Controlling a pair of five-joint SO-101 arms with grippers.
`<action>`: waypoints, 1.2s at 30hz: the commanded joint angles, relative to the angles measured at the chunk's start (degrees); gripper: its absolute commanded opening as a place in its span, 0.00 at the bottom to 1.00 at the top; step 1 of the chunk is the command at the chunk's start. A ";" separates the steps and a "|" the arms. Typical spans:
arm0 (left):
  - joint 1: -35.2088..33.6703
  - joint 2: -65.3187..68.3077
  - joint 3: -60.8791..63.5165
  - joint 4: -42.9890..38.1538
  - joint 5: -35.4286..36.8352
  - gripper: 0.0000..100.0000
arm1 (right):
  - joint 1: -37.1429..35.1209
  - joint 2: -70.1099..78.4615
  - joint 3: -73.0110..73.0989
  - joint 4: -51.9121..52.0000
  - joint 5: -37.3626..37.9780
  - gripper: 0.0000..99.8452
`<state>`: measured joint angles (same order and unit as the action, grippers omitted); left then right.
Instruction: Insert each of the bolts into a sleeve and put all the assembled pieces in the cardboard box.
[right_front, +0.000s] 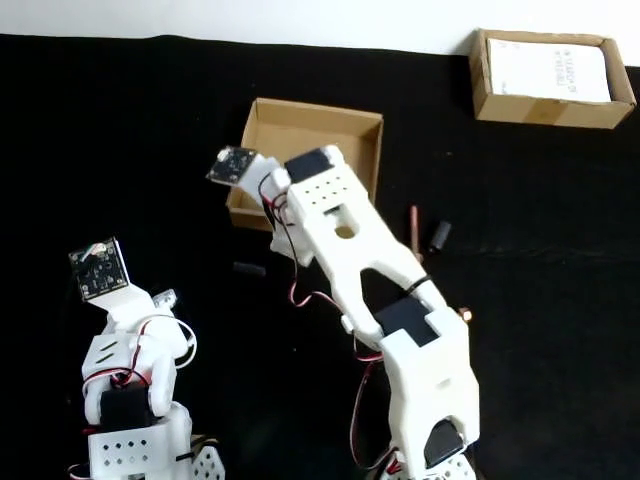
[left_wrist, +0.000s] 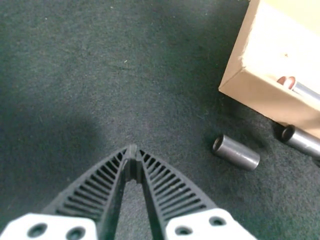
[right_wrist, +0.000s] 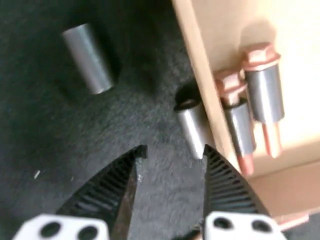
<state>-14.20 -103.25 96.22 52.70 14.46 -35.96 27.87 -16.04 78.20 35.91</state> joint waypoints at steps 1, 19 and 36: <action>-0.48 -0.57 0.92 -0.88 0.18 0.01 | 0.48 -3.56 2.51 -6.20 -0.18 0.17; -0.48 -0.57 0.92 -0.88 0.18 0.01 | 4.44 17.36 -12.53 0.22 0.09 0.17; -0.48 -0.57 0.92 -1.14 0.18 0.01 | 5.49 12.70 -46.02 22.55 -2.90 0.01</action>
<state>-14.20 -103.25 96.22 52.70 14.46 -31.21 46.95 -51.65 98.07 35.47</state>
